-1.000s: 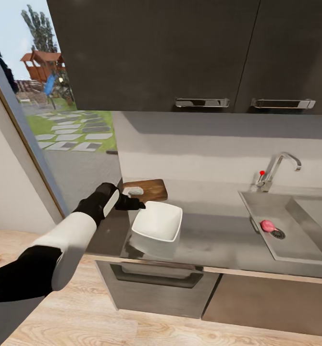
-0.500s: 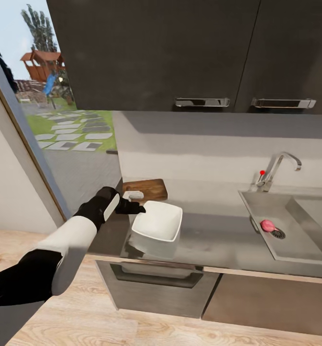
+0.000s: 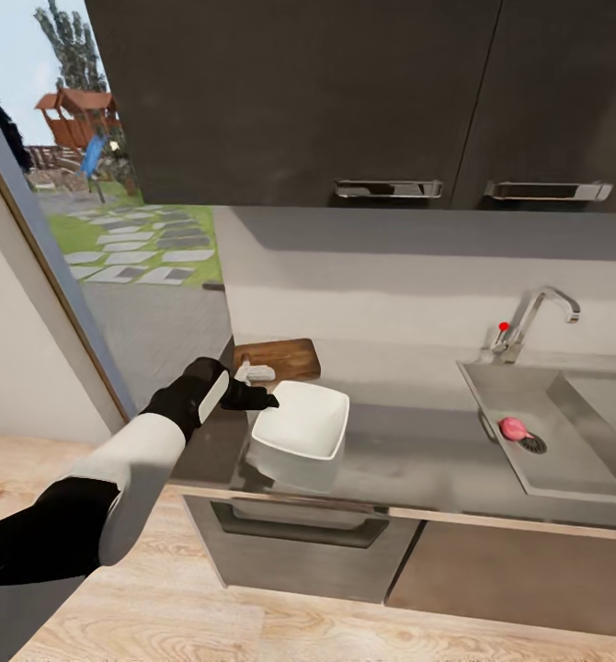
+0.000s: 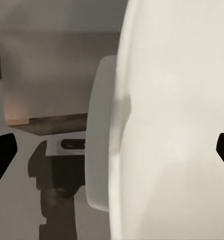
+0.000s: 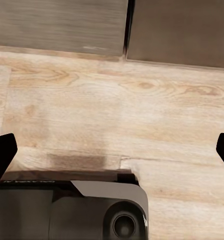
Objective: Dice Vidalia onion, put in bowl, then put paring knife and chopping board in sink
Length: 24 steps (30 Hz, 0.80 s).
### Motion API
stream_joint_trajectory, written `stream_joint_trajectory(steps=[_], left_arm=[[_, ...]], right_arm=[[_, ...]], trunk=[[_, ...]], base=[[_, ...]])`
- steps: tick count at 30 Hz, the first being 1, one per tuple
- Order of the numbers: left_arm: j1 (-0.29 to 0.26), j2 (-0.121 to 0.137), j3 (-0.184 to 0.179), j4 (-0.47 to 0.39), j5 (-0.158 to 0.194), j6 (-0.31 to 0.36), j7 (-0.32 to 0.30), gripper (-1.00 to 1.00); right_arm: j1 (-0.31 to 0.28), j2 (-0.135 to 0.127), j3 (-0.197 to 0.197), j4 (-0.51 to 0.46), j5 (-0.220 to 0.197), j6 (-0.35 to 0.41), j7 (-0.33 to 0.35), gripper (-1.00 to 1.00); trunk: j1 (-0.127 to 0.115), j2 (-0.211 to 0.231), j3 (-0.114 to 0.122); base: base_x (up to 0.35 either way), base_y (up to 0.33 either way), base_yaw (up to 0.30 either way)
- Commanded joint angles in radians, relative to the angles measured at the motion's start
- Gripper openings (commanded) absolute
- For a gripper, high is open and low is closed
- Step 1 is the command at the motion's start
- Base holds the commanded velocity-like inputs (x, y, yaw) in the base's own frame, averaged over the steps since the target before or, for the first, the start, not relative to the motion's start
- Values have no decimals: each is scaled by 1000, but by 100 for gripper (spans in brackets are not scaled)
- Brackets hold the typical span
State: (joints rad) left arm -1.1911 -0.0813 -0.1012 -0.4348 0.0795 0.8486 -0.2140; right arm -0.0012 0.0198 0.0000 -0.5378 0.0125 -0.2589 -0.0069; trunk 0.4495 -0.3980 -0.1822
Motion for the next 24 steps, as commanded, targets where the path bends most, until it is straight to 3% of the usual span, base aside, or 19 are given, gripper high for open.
stream_joint_trajectory(steps=[1,24], left_arm=[[-1,1,-6,-1,8,4,2,100],[-1,-8,-6,-1,8,4,2,100]], right_arm=[[0,0,0,-1,1,-2,-1,100],[0,0,0,-1,1,-2,-1,100]], trunk=[[1,-2,-3],[1,-2,-29]], base=[[0,0,0],[0,-3,0]])
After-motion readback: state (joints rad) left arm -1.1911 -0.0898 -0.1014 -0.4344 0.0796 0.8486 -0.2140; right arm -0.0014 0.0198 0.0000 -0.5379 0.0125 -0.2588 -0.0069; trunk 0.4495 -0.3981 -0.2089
